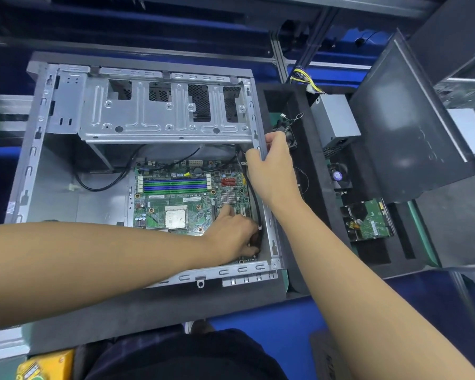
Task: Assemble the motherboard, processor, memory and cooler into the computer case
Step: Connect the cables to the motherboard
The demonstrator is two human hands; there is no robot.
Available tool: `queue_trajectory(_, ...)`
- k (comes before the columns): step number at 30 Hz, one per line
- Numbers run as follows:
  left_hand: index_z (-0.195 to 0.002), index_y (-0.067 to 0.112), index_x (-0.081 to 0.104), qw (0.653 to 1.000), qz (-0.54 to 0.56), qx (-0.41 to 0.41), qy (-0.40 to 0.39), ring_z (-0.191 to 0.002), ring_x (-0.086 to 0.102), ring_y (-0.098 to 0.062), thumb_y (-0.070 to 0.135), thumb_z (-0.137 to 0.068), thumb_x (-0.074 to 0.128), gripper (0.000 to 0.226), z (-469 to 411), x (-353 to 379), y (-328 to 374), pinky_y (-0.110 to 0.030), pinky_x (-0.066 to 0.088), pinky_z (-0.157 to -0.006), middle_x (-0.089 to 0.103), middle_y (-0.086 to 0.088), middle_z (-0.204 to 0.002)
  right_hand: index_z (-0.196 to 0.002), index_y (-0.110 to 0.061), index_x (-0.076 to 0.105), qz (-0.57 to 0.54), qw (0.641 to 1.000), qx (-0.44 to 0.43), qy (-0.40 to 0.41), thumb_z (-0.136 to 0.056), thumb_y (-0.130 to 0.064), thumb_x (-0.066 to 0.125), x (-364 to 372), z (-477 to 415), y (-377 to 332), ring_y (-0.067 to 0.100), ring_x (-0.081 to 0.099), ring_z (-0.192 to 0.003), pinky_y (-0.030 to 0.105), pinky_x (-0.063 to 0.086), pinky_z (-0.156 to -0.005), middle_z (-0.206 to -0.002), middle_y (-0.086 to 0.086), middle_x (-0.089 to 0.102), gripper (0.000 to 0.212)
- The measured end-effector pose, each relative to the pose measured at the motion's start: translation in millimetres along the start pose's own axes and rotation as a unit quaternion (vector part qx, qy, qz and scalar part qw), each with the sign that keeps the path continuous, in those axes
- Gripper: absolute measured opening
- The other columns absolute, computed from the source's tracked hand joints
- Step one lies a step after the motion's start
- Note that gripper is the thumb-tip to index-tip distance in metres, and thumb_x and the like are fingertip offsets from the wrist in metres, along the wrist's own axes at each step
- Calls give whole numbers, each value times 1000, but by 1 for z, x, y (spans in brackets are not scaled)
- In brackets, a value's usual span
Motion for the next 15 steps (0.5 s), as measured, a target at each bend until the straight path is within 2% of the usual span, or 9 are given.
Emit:
queue_trajectory(5, -69, 17, 40, 999, -28, 36, 10, -54, 35, -14, 39, -74, 64, 33, 2, 1, 2, -37, 30, -90, 40, 6, -71, -111, -21, 41, 4, 1000, -2, -1, -94, -25, 50, 0, -1, 1, 23, 56, -94, 32, 38, -66, -113, 5, 55, 20)
queue_trajectory(7, -74, 17, 40, 997, -51, 54, 5, -59, 36, -17, 41, -77, 65, 35, 3, 2, 3, -38, 29, -90, 37, 5, -75, -112, -21, 42, 3, 1000, -1, -2, -94, -25, 50, 0, -1, 1, 22, 56, -94, 32, 38, -67, -114, 5, 55, 21)
queue_trajectory(10, -83, 16, 47, 994, -79, 69, 4, -74, 47, -23, 43, -82, 66, 32, 4, 3, 3, -38, 31, -91, 46, -1, -84, -114, -20, 42, -2, 1000, -2, -3, -94, -24, 51, 0, -1, 1, 21, 55, -95, 31, 39, -70, -116, 3, 54, 22)
queue_trajectory(12, -93, 10, 56, 991, -109, 79, 7, -79, 52, -25, 41, -85, 62, 32, 4, 3, 5, -38, 32, -92, 55, -6, -95, -113, -21, 43, -6, 1000, -2, -2, -94, -24, 51, 0, -1, 2, 20, 55, -94, 30, 39, -68, -115, 3, 54, 21)
queue_trajectory(15, -98, 9, 59, 989, -127, 80, 1, -83, 56, -26, 39, -87, 57, 32, 5, 3, 5, -38, 31, -93, 58, -7, -103, -112, -20, 43, -10, 1000, 0, -1, -94, -23, 51, 0, -1, 2, 21, 56, -95, 34, 42, -74, -115, 4, 54, 21)
Point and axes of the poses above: each hand's wrist, its own z-axis away from the middle knuckle, its own x-axis out of the palm, y = z × x, the point moved 4 cm from there along -z, towards the middle knuckle
